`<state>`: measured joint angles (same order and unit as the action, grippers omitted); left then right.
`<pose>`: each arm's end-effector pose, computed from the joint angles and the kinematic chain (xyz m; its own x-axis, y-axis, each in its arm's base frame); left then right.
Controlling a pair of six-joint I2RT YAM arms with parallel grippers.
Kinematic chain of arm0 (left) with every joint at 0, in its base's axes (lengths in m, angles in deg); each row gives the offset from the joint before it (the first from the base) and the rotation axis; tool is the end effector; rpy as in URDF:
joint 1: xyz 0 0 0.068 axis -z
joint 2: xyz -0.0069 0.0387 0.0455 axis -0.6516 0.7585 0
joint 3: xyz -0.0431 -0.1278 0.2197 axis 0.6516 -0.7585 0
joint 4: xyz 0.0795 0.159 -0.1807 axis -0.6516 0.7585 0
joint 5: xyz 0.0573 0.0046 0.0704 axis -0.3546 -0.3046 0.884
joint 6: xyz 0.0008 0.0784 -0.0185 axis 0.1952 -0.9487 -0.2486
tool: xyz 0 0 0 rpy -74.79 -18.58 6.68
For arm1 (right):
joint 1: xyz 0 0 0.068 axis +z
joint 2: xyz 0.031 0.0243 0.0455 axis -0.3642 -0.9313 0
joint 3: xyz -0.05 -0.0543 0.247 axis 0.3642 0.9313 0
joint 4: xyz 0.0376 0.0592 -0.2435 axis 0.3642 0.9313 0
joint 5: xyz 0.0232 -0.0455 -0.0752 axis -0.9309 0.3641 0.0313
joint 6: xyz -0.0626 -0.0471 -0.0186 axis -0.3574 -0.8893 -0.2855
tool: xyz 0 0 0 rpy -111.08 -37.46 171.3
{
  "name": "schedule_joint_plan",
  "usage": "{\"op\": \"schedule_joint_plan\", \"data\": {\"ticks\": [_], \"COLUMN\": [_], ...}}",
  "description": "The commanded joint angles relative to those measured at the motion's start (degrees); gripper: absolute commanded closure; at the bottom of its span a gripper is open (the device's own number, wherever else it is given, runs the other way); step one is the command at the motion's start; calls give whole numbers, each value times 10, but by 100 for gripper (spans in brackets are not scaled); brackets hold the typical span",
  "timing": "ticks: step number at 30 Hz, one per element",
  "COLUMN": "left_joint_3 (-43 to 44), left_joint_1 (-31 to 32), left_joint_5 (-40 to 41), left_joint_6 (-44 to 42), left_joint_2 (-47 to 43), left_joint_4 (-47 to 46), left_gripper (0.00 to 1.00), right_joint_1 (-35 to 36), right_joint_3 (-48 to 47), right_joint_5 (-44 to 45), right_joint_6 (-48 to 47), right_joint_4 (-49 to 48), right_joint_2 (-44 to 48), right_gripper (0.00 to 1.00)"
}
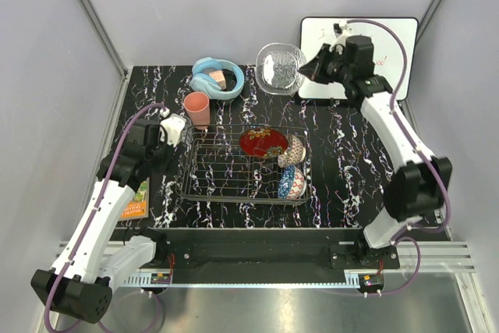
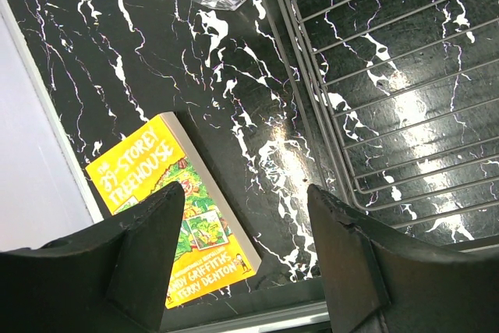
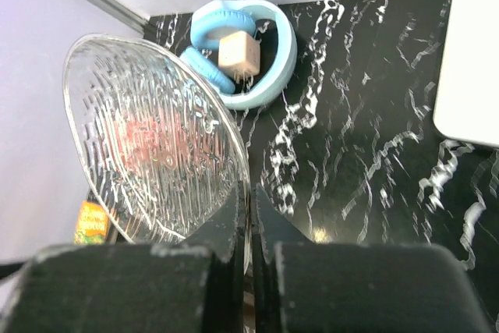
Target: Load the mixed dishes into the dish rack
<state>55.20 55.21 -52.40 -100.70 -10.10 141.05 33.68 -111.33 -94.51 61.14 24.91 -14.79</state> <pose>0.1914 -0.0429 0.2766 -0.6408 0.4431 -0.6269 0.3745 0.8933 0.2486 0.4127 0.1158 0.3524 -0.5206 0.2689 -0.8103 -0.3500 0.7984 0.4899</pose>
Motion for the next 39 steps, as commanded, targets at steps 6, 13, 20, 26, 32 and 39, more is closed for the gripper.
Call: {"op": "schedule_joint_plan", "data": {"ticks": [6,13,20,26,32,39], "left_joint_3": [0,5,5,9,4,-1], "left_joint_1": [-3,-3,-3,-2,-3,-3], "left_joint_5": [5,8,12,16,20,19], "left_joint_6": [7,9,9,11,9,9], "left_joint_2": [1,-2,-5,-1,-1,0], "left_joint_4": [-15,-14,-10,-8,-8,-10], "left_gripper": [32,32,32,32,32,32], "right_joint_1": [85,174,248,335,413,488], "right_joint_3": [231,357,418,448,457,474], "right_joint_5": [119,251,288,362,429,504], "right_joint_6": [-192,-265,-328,-423,-507,-615], "right_joint_4": [-91,-120,-109,-110,-110,-124], "right_joint_2": [263,393,460,475,454,401], "right_gripper": [100,100,100,100,100,100]}}
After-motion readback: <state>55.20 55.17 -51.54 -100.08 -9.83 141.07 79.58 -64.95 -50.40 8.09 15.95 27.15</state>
